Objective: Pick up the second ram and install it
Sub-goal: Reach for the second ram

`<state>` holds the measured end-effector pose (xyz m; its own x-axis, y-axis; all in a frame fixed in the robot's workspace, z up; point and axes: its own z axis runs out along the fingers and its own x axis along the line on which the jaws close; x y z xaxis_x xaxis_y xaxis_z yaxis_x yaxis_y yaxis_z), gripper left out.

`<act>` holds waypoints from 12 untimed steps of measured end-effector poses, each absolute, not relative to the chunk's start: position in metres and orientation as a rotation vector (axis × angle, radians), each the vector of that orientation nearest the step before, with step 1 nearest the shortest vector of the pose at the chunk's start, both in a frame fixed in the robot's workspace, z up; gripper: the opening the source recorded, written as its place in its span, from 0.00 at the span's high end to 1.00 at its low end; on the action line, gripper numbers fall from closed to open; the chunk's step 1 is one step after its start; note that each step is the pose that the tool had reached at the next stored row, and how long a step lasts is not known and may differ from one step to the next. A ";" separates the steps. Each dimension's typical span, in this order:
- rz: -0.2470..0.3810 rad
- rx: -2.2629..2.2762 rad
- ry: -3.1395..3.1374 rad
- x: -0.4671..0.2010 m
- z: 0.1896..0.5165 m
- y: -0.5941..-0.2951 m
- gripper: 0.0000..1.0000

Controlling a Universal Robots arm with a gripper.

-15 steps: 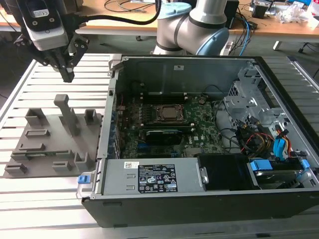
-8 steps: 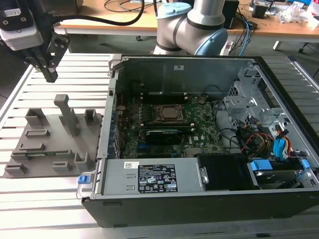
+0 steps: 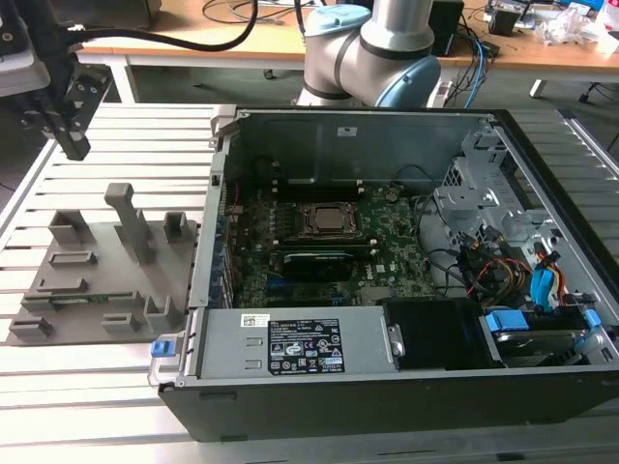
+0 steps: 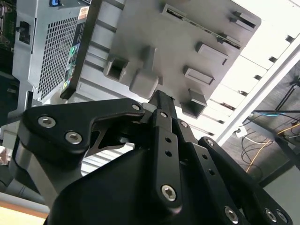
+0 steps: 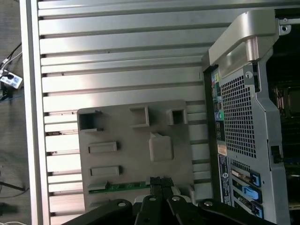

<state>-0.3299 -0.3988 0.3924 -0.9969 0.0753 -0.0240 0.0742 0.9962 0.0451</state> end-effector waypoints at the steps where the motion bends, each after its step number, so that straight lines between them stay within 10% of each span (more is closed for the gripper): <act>1: 0.069 0.117 3.113 -0.332 0.392 -0.399 0.89; 12: 0.069 0.116 3.113 -0.358 0.392 -0.401 0.89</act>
